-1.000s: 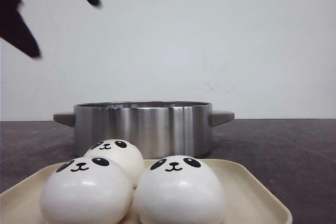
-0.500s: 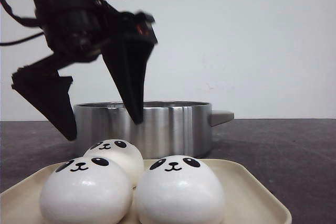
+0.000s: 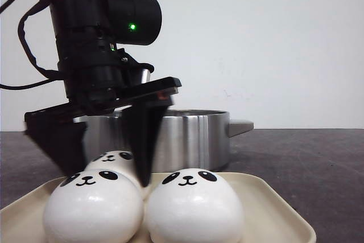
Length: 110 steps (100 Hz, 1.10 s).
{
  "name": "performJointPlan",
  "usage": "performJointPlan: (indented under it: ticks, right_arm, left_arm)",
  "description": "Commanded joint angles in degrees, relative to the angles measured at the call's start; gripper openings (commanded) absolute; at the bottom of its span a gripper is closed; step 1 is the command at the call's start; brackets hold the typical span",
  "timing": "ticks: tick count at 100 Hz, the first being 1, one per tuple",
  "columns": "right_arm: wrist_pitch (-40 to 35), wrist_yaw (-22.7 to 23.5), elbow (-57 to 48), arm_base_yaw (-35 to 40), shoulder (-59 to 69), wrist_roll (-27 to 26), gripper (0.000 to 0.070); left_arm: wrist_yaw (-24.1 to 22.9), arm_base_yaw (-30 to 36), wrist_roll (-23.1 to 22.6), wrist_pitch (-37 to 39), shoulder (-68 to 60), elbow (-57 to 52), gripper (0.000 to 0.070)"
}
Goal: Steam buns
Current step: 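Lower the left gripper onto the farther remaining panda bun and close, then lift the bun with the left gripper and carry it over the pot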
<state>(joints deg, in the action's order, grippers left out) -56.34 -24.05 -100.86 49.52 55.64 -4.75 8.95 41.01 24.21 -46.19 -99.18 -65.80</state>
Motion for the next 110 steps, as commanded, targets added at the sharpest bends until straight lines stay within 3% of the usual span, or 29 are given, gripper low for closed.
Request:
performJointPlan:
  ticks: [1, 16, 26, 49, 58, 69, 83, 110]
  right_arm:
    - [0.5, -0.1, -0.8, 0.7, 0.4, -0.6, 0.0]
    - [0.4, -0.1, -0.8, 0.7, 0.5, -0.6, 0.0]
    - [0.1, -0.1, -0.8, 0.7, 0.4, -0.6, 0.0]
    - [0.5, -0.5, -0.8, 0.6, 0.5, -0.4, 0.0]
    - [0.6, -1.5, -0.8, 0.6, 0.5, -0.1, 0.0]
    - [0.5, -1.6, -0.8, 0.6, 0.5, 0.1, 0.0]
    - [0.5, -1.5, -0.8, 0.6, 0.5, 0.3, 0.0]
    - [0.0, -1.5, -0.8, 0.6, 0.5, 0.2, 0.0]
  left_arm:
    - [-0.2, 0.5, 0.5, 0.6, -0.8, -0.6, 0.0]
    - [1.0, 0.6, -1.7, -0.9, -0.4, -0.7, 0.0009]
    - [5.2, 0.9, -4.1, -2.5, 1.7, -0.7, 0.0009]
    - [15.6, 2.2, -4.0, 0.5, 14.5, -1.4, 0.001]
    - [14.5, 2.1, -2.4, 4.6, 19.2, -2.4, 0.001]
    - [9.9, 1.0, -1.9, 6.2, 21.8, -5.8, 0.001]
    - [3.6, -2.2, -6.3, 3.3, 20.0, -11.7, 0.001]
    - [-0.2, -9.4, -12.3, -2.3, 6.1, -23.0, 0.001]
